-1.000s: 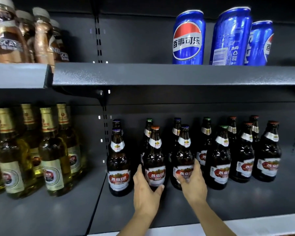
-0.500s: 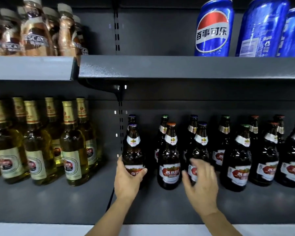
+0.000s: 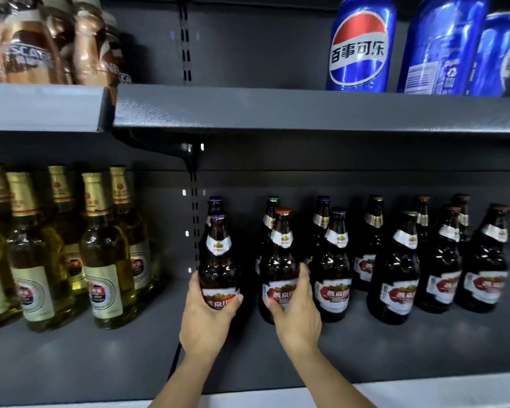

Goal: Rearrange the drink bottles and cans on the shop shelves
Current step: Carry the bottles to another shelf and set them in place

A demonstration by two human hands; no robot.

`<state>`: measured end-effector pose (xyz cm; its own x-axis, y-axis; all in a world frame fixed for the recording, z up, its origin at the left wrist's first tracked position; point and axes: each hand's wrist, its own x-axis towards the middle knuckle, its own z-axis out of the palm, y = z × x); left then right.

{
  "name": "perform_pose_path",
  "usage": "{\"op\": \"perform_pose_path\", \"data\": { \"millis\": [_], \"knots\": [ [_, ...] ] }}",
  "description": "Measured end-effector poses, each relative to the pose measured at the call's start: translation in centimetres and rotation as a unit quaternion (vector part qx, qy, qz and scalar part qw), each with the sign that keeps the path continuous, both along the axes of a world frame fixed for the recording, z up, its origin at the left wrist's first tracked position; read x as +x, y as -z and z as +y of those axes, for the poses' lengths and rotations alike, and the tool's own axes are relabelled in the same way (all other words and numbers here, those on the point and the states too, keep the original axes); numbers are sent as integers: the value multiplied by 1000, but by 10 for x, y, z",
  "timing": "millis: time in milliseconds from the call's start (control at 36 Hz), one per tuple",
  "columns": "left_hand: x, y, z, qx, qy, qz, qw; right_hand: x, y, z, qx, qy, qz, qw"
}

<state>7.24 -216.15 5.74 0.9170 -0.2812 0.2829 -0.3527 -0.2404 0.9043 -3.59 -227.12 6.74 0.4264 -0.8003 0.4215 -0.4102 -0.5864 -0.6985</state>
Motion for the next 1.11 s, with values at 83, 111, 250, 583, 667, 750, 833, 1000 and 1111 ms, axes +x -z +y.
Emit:
{"op": "perform_pose_path", "data": {
  "millis": [83, 111, 250, 583, 667, 750, 833, 1000, 1111],
  "knots": [
    [0, 2, -1, -3, 2, -1, 1000, -5, -2, 1, 8, -18, -14, 1000],
    [0, 3, -1, -3, 1, -4, 1000, -10, -3, 2, 10, -15, -34, 999],
    [0, 3, -4, -20, 8, -5, 1000, -69, -14, -30, -113, 137, -308, 935],
    [-3, 2, -3, -33, 8, -5, 999, -128, 7, -136, 134, 154, -96, 974],
    [0, 4, -3, -35, 9, -3, 999, -125, 10, -139, 125, 160, -94, 975],
    [1, 5, -3, -36, 15, -7, 999, -124, 9, -139, 116, 159, -96, 976],
    [2, 6, -3, -37, 19, -10, 999, -123, 10, -140, 115, 152, -107, 976],
    [1, 3, 1, -10, 30, -20, 999, -124, 18, -144, 116, 140, -113, 977],
    [6, -6, 15, 8, 5, -41, 999, -122, 23, -147, 97, 167, -102, 976]
  ]
}}
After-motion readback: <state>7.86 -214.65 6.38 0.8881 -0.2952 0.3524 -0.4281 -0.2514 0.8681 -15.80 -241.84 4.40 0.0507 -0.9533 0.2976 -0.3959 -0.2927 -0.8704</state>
